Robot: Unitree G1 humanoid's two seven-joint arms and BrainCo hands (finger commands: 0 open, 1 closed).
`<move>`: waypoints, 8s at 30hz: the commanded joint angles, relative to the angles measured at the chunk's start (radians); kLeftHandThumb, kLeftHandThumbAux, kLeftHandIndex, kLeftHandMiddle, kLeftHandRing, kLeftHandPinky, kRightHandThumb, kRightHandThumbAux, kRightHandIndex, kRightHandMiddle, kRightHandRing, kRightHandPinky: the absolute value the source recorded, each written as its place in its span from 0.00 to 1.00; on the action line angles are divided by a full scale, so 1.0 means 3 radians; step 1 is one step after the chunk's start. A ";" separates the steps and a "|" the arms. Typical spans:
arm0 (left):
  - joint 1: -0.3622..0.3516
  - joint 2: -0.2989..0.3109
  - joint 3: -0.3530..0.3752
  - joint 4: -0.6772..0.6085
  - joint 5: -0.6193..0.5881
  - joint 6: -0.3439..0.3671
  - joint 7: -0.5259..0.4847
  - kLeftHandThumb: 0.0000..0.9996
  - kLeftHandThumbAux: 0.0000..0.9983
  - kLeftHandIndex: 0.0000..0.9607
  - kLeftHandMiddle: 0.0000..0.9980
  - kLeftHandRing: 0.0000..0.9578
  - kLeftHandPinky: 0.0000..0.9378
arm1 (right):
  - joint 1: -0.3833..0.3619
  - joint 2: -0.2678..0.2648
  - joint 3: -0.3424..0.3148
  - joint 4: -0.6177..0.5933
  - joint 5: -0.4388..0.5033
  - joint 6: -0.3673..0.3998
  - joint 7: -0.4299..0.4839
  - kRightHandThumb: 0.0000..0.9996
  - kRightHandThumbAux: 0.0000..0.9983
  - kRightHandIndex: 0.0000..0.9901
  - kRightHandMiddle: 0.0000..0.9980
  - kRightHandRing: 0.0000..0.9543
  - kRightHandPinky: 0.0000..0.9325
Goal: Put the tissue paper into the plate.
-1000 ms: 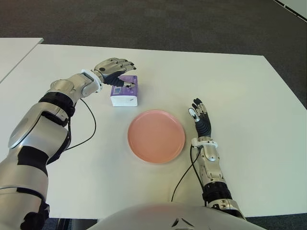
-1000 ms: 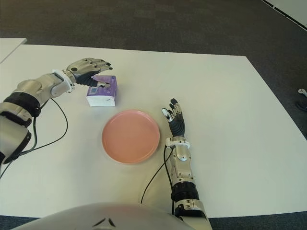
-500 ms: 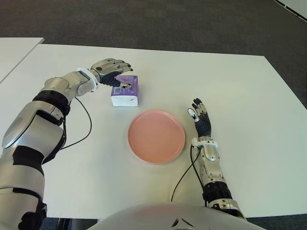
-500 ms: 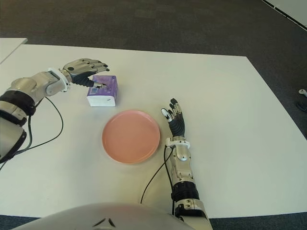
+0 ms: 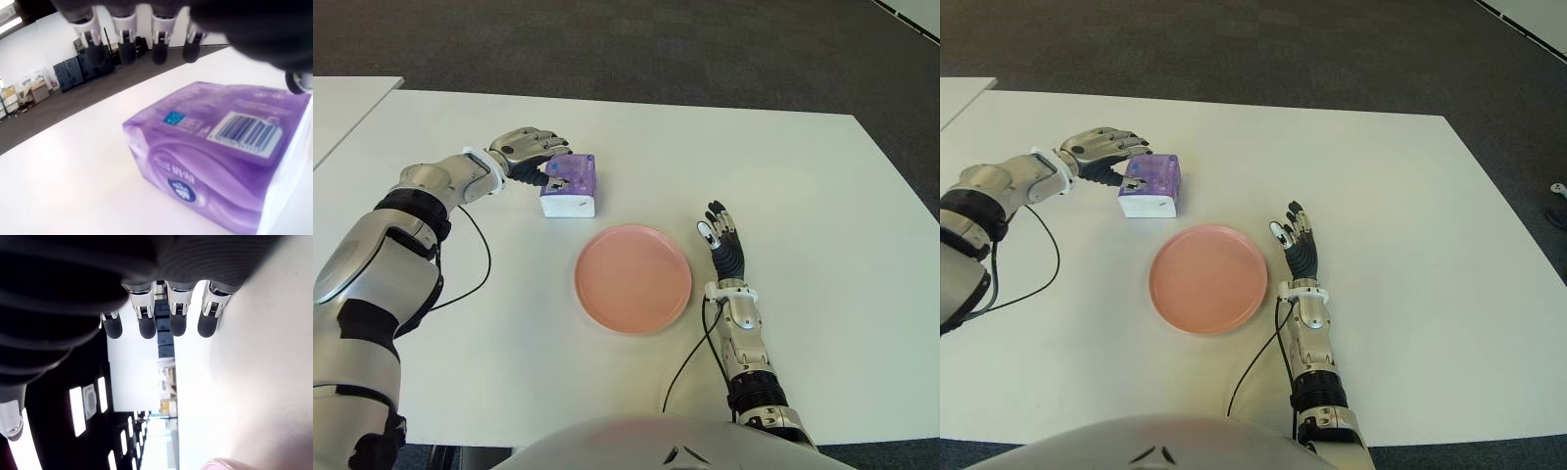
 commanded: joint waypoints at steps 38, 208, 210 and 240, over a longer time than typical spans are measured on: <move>0.0176 -0.0218 -0.0126 0.0248 -0.0037 0.0048 0.0069 0.33 0.08 0.00 0.00 0.00 0.00 | 0.0167 0.0008 0.0013 0.0064 -0.0033 0.0156 -0.0035 0.40 0.48 0.00 0.00 0.00 0.00; 0.0333 -0.0419 -0.0629 0.0151 0.0619 0.0740 0.1499 0.28 0.09 0.00 0.00 0.00 0.00 | 0.0277 0.0032 -0.0061 0.0041 0.0158 0.0156 0.0198 0.41 0.53 0.05 0.00 0.00 0.00; 0.0331 -0.0433 -0.0655 0.0169 0.0646 0.0806 0.1556 0.29 0.09 0.00 0.00 0.00 0.00 | 0.0278 0.0030 -0.0062 0.0044 0.0166 0.0158 0.0207 0.41 0.53 0.05 0.00 0.00 0.00; 0.0372 -0.0621 -0.0636 0.0372 0.0494 0.1039 0.1960 0.28 0.09 0.00 0.00 0.00 0.00 | 0.0250 0.0059 -0.0119 0.0180 0.0224 0.0074 0.0348 0.40 0.58 0.03 0.00 0.00 0.00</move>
